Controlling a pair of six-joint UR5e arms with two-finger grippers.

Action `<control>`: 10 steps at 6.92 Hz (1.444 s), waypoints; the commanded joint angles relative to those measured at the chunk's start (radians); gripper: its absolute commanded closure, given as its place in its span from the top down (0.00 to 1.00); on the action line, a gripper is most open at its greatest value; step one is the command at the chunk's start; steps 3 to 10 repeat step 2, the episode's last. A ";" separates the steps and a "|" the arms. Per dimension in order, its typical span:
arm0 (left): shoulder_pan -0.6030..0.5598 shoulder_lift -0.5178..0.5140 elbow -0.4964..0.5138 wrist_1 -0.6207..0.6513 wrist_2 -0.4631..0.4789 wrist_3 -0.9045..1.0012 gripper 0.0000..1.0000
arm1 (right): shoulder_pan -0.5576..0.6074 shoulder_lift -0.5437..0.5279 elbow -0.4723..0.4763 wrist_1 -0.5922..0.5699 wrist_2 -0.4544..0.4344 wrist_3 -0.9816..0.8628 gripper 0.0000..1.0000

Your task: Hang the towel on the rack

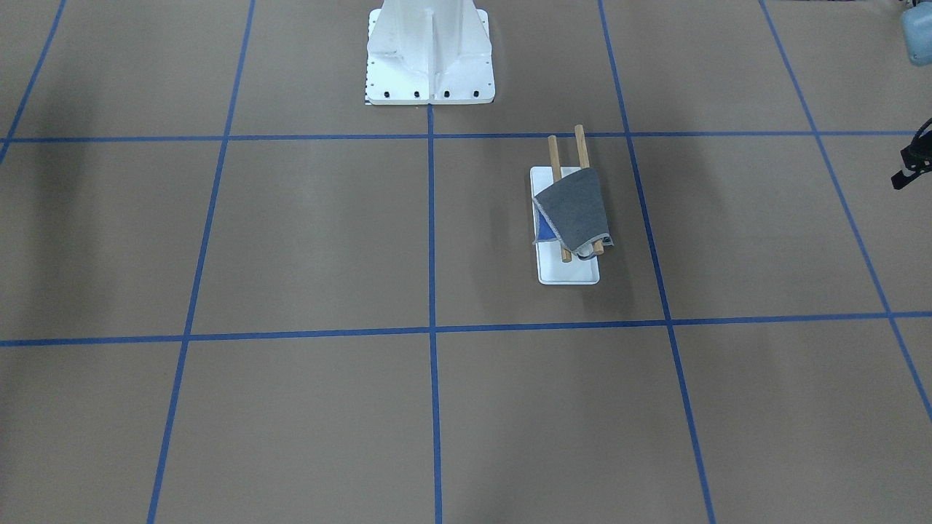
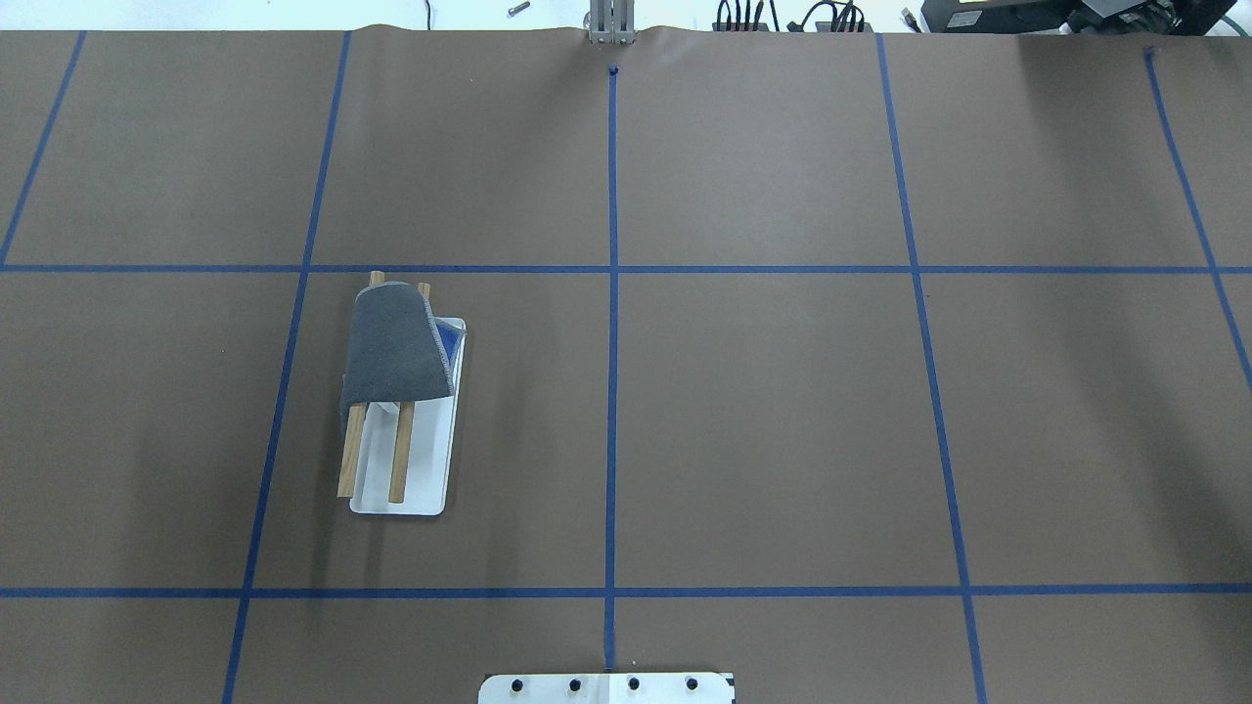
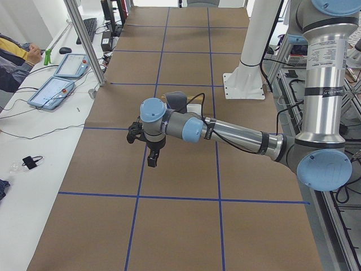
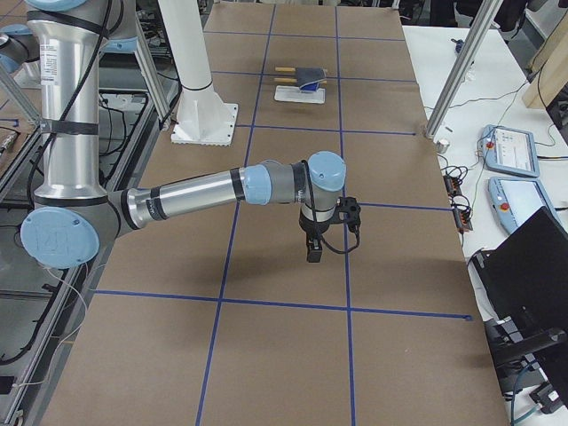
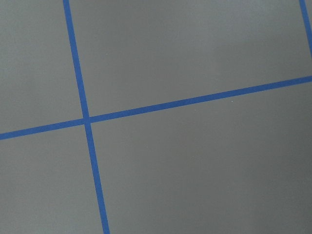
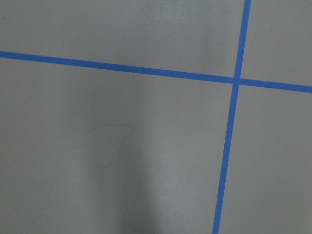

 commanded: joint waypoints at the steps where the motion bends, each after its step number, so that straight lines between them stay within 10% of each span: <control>1: 0.000 -0.003 -0.004 0.001 0.000 -0.004 0.98 | 0.001 0.001 0.000 0.007 -0.005 0.009 1.00; 10: 0.002 -0.004 -0.005 0.001 0.000 -0.003 0.98 | 0.003 0.000 0.001 0.007 -0.005 0.009 1.00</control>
